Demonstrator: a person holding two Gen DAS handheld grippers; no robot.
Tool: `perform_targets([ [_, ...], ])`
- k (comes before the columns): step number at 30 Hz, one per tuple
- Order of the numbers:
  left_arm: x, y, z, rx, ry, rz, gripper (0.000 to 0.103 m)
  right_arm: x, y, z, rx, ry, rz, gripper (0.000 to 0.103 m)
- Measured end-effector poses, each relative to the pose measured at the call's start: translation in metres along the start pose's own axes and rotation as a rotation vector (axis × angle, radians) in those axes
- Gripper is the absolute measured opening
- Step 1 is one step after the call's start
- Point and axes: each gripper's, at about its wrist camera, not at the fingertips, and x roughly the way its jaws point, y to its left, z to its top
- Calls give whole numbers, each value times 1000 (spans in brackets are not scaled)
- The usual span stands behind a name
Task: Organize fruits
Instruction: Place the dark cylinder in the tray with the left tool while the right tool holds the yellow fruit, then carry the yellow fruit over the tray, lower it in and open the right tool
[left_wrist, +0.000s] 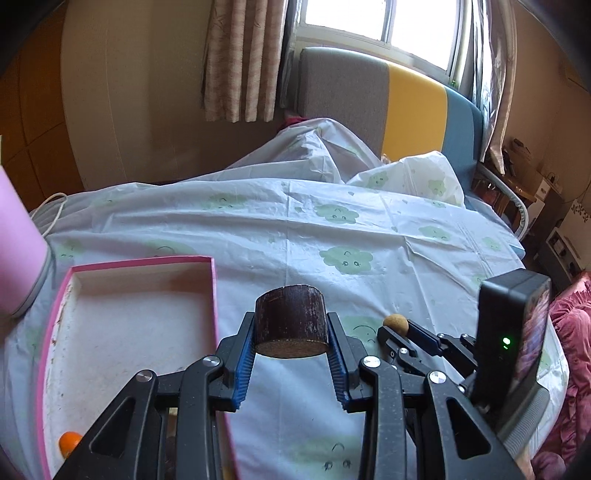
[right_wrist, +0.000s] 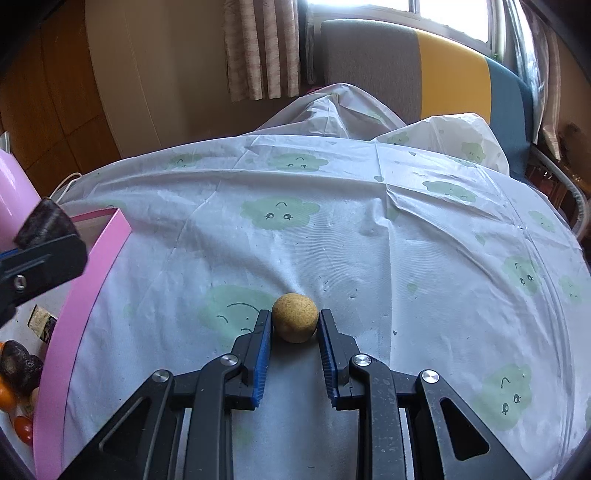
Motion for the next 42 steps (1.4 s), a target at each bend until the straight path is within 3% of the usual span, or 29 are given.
perform_targets([
  [8, -30, 40, -19, -48, -1, 21, 36, -3, 4, 0, -38, 18, -26, 25],
  [21, -37, 141, -56, -153, 21, 194, 36, -40, 35, -38, -104, 30, 2, 24],
  [42, -67, 146, -72, -208, -15, 158, 36, -50, 50, -57, -124, 9, -1, 25],
])
